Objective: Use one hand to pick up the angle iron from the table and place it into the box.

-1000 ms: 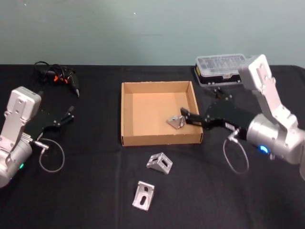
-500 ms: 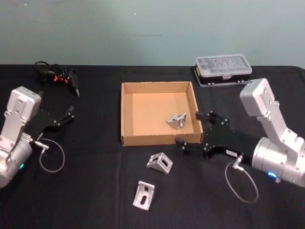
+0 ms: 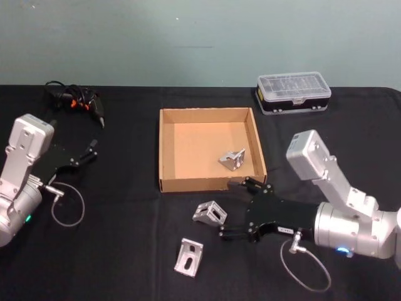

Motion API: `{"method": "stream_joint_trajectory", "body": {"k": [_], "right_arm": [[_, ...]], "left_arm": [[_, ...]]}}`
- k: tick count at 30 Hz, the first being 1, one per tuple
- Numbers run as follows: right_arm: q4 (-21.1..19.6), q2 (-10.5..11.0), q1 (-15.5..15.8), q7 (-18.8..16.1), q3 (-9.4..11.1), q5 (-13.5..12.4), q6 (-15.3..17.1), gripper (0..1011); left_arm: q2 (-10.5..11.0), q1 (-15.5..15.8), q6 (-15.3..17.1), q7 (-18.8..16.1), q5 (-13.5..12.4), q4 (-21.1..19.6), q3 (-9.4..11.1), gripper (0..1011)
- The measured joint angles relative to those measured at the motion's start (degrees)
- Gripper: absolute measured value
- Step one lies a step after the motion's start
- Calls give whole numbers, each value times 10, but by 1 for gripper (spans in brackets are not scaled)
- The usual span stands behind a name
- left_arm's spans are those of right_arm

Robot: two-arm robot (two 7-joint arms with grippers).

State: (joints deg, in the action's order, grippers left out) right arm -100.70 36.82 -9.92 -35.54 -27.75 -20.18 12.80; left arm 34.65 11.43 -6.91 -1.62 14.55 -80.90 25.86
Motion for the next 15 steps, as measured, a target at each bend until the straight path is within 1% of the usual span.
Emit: {"method": "stream_joint_trajectory", "body": {"k": [6, 7, 8, 10, 11, 15], "right_arm": [[1, -4, -11, -4, -24, 0, 9, 1003], [1, -6, -14, -5, -32, 0, 13, 1003], [1, -6, -14, -5, -32, 0, 13, 1003], [1, -11, -21, -5, -48, 0, 26, 1003], [1, -11, -21, -5, -48, 0, 26, 1003], [-2, -14, -28, 2, -65, -1, 56, 1003]], "left_arm": [[0, 0, 0, 0, 0, 0, 0, 1000], [0, 0, 0, 0, 0, 0, 0, 1000], [0, 0, 0, 0, 0, 0, 0, 1000], [0, 0, 0, 0, 0, 0, 0, 1000], [0, 0, 0, 0, 0, 0, 0, 1000], [0, 0, 0, 0, 0, 0, 0, 1000]]}}
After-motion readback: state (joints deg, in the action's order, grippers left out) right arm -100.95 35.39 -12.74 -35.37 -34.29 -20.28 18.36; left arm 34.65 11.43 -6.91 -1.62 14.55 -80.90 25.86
